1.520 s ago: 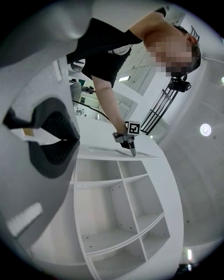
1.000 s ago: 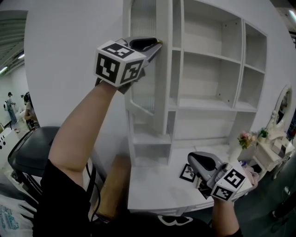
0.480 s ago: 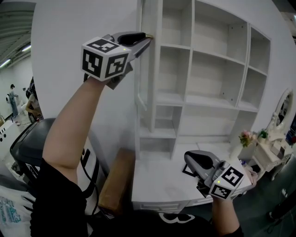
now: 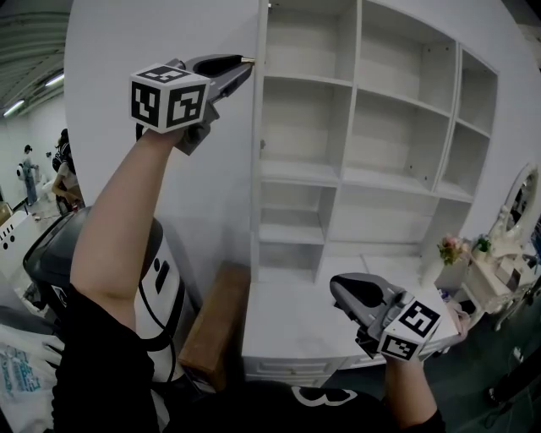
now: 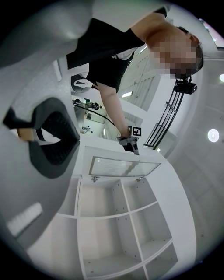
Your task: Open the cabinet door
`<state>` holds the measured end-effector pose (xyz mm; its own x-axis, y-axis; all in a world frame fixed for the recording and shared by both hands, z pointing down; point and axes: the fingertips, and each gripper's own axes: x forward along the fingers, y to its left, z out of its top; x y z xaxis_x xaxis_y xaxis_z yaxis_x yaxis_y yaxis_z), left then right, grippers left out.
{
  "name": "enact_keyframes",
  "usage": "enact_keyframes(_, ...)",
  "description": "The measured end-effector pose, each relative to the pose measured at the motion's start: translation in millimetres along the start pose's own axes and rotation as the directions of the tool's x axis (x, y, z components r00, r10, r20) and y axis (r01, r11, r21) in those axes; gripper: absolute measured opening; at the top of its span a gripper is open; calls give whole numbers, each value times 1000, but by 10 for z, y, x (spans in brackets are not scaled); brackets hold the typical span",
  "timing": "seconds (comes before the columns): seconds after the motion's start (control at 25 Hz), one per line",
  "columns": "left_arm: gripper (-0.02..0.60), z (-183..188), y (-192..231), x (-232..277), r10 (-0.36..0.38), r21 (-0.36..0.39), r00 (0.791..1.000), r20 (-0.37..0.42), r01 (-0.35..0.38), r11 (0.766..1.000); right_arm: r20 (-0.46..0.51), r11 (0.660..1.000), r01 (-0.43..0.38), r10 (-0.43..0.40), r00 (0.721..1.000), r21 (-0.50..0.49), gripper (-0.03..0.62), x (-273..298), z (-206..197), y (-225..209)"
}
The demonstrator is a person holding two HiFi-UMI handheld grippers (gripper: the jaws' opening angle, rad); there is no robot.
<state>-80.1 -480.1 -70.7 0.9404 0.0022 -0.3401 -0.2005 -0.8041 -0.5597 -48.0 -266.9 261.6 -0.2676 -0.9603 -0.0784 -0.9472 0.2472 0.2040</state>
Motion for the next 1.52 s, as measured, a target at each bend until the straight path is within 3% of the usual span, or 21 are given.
enact_keyframes(0.32,80,-56,185,-185,135,-35,990,-44,-137,990,-17,999,-42,42,999,22,3,-149,90,84)
enact_keyframes(0.48,37,-58,154,-259,184,-8,979,-83,-185,983,-21,998,-58,58,998,31,3,-227,111,185)
enact_keyframes(0.64,58,-31,19,-466,218,-24,973,-78,-221,975,-28,997,-49,50,998,56,3,-374,72,244)
enact_keyframes(0.72,101,12,-165,-599,201,-31,977,-68,-204,979,-28,996,-37,40,999,77,3,-448,30,268)
enact_keyframes(0.88,107,62,-756,-918,125,-67,991,-46,-128,989,-6,994,-27,28,1000,104,3,-573,21,347)
enact_keyframes(1.0,106,-32,-1410,-1095,16,-163,999,-45,-24,986,15,993,-32,31,999,112,3,-673,59,422)
enact_keyframes(1.12,106,-190,-2218,-1251,-133,-344,991,-27,116,932,29,993,-35,32,999,112,3,-771,76,521)
enact_keyframes(1.24,85,-360,-3007,-1444,-227,-431,973,-29,193,882,42,991,-38,33,999,125,3,-883,45,638)
enact_keyframes(1.4,71,-653,-3866,-1673,-280,-512,958,-56,213,832,40,987,-46,40,998,156,3,-1088,-72,792)
enact_keyframes(1.52,49,-814,-4326,-1846,-299,-621,952,-61,198,759,43,984,-32,25,999,177,3,-1310,-178,884)
